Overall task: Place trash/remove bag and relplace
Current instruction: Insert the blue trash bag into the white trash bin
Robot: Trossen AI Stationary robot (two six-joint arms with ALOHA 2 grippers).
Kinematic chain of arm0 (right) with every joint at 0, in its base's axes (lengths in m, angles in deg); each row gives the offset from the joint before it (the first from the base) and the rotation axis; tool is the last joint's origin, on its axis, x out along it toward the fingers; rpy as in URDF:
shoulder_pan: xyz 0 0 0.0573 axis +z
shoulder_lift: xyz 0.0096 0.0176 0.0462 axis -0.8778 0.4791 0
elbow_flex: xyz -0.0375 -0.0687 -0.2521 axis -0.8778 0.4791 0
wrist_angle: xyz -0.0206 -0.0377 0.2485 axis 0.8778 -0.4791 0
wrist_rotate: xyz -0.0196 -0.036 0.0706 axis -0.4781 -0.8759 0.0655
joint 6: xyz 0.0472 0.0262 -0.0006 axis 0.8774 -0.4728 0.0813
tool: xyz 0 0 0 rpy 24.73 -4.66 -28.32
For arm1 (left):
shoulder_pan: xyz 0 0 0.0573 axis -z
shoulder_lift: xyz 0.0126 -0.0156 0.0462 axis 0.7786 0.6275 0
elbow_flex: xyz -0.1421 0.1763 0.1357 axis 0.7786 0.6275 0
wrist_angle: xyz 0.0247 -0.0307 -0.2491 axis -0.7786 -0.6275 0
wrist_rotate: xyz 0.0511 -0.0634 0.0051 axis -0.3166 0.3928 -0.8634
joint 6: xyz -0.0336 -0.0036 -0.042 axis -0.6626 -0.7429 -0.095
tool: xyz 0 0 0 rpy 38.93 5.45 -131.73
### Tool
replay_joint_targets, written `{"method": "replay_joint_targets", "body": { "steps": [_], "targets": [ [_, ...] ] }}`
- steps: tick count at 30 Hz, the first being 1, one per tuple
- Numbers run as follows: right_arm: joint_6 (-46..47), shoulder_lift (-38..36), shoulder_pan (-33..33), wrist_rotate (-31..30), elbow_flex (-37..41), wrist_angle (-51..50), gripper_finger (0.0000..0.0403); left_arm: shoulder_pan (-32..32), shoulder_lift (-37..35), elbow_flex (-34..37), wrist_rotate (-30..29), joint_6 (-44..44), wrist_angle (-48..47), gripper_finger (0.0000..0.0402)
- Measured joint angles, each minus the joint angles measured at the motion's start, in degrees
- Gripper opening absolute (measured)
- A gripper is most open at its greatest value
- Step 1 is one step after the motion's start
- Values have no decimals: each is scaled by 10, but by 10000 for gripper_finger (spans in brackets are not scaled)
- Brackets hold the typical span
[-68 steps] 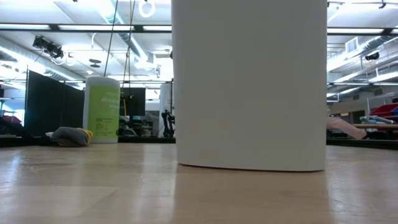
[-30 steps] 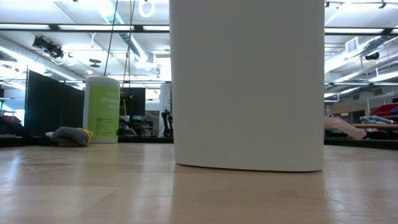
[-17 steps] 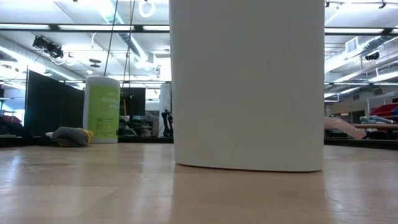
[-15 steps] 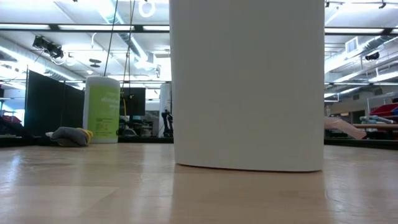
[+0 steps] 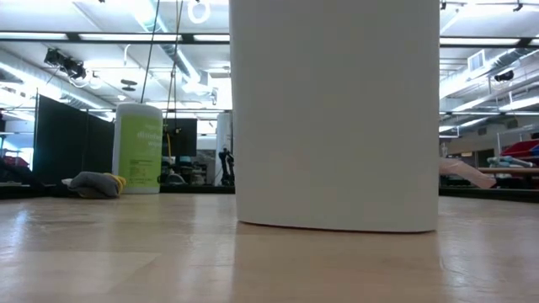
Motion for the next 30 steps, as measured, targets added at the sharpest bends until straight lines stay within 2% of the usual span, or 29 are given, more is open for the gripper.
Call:
{"method": "replay_joint_targets", "body": {
  "steps": [3,5,8,12,17,23,27,30],
  "targets": [
    [0,-28,-12,-116,0,-29,228,-37,-28,0,18,-35,9,152],
    [-24,-38,-27,-150,0,-31,228,-64,-39,0,57,-55,24,152],
    [-44,-44,-49,-147,0,-29,228,-100,-44,0,131,-89,10,152],
    [-61,-40,-68,-112,0,-29,228,-131,-48,47,181,-133,19,152],
    [-70,-40,-73,-73,0,-33,228,-161,-95,192,256,-193,92,152],
    [-85,-39,-72,-54,0,-33,228,-223,-194,404,339,-266,278,152],
    [-91,-39,-72,-44,0,-33,228,-272,-236,520,468,-329,417,152],
    [-97,-39,-72,-44,0,-33,228,-284,-235,585,518,-357,474,152]
  ]
}}
